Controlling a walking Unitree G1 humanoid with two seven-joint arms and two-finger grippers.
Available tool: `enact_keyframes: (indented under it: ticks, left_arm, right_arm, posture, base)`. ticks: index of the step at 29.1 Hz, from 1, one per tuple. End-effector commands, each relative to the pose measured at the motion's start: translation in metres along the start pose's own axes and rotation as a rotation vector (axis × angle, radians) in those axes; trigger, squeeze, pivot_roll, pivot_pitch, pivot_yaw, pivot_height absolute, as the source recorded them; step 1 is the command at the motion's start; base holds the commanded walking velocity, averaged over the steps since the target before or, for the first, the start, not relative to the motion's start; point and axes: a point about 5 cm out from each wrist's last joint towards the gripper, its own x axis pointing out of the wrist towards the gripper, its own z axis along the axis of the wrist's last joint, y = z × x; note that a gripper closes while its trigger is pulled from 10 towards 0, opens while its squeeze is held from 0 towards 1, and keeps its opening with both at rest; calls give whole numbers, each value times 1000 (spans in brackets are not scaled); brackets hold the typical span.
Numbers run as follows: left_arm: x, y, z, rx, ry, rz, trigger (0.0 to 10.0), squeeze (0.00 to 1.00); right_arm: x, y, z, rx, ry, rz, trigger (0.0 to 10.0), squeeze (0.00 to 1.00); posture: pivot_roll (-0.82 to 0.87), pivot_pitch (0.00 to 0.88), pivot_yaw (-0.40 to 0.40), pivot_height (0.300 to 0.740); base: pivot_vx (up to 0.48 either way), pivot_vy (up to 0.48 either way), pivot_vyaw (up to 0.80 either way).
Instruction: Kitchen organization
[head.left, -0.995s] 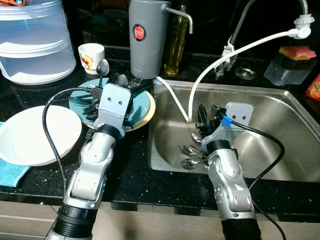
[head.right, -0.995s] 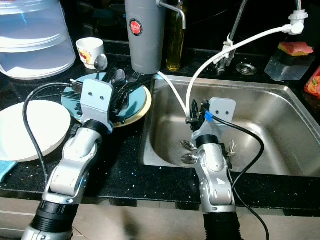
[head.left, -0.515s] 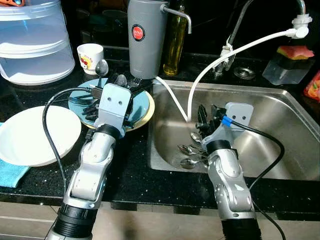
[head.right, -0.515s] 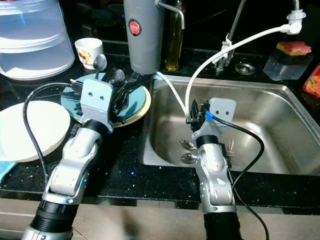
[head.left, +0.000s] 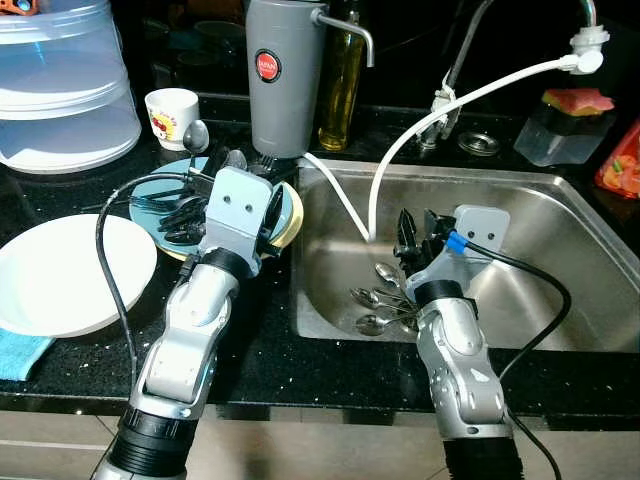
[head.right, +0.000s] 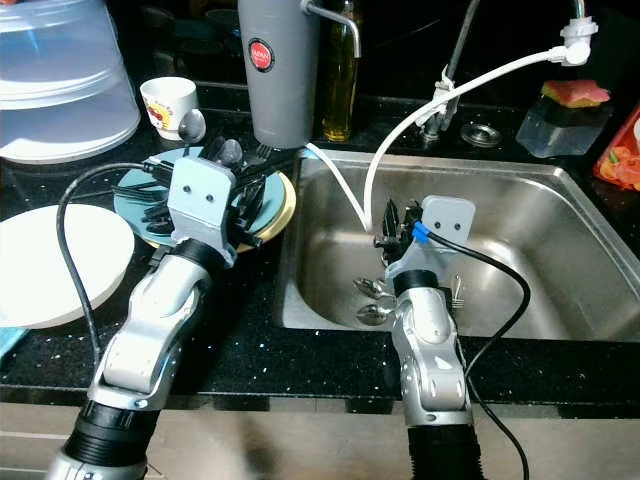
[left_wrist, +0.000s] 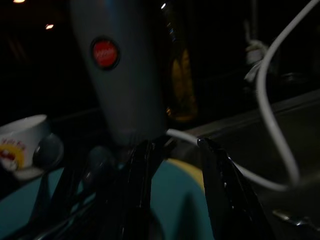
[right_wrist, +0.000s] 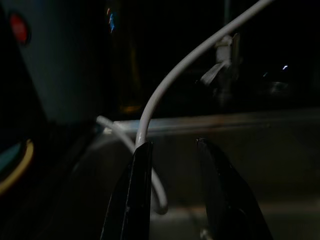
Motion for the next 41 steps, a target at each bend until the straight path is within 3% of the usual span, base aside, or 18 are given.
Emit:
enact_keyframes:
  ticks: [1,9,14,28,41]
  left_arm:
    - [5,-9,19,-6,-87,-50,10000,0]
    - [6,-13,26,-36,-105,-67,10000,0]
    - [7,-13,20,-74,-61,-46,10000,0]
    - [16,-14,26,-74,-80,-38,10000,0]
    - [17,-15,23,-114,-54,-39,10000,0]
  right_arm:
    - [5,-1,17,8,-59,-10,10000,0]
    - [12,-2,46,-36,-173,-27,10000,0]
    - [14,1,56,-51,-199,-21,10000,0]
    - [15,-1,46,22,-127,-49,10000,0]
    - [15,2,41,36,-101,-38,10000,0]
  posture:
    - [199,19,-62,740]
    - [195,22,-66,740]
    - [196,22,-68,740]
    - [201,27,-79,740]
    - [197,21,-84,740]
  base:
    - [0,0,0]
    - [0,0,0]
    - [0,0,0]
    - [0,0,0]
    - [0,0,0]
